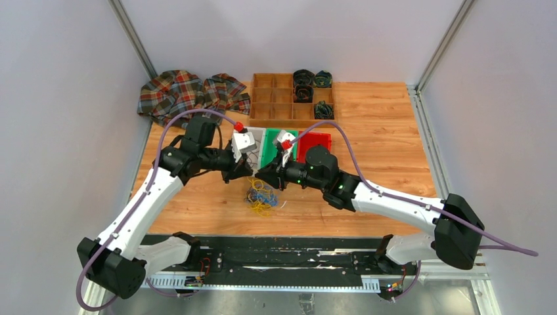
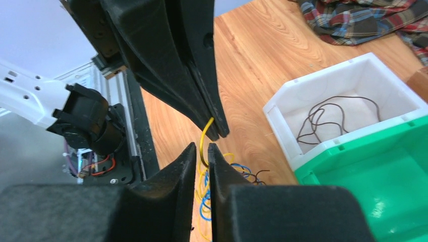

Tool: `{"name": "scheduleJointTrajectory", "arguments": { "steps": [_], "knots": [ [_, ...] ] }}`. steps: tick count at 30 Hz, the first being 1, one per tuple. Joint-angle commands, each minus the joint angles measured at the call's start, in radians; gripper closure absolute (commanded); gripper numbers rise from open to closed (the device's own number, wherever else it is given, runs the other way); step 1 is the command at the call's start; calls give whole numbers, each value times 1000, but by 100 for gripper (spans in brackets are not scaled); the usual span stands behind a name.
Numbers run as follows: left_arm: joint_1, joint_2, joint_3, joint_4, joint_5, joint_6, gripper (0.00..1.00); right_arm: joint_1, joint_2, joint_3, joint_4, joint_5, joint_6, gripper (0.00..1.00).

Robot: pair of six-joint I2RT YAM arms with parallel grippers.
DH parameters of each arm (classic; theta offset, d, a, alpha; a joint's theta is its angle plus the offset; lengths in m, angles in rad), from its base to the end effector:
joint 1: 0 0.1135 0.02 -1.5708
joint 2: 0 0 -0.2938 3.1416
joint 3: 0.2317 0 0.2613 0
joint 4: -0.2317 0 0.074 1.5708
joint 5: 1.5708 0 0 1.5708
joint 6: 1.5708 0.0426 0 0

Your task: Untangle the cables

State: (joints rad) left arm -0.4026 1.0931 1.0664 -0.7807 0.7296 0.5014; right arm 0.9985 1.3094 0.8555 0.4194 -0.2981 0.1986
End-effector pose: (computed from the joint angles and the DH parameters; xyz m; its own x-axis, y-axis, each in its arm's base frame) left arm 0.1856 -0.1099 0.3512 -0.2387 0.4911 -0.8378 0.9474 0.3070 -0.0900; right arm 0.1593 0.2704 0.3358 -0.2082 0.0250 -0.9778 -0.9399 0.2713 0.2071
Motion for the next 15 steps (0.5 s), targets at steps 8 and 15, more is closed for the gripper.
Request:
{"name": "scheduleJointTrajectory", "arguments": {
  "steps": [8, 15],
  "knots": [
    [-3, -58, 128, -36, 18, -189, 99, 49, 20, 23, 15, 238, -44, 60],
    [-3, -82, 170, -68, 45, -232, 99, 102, 97, 50, 94, 479, -68, 49]
  ]
}}
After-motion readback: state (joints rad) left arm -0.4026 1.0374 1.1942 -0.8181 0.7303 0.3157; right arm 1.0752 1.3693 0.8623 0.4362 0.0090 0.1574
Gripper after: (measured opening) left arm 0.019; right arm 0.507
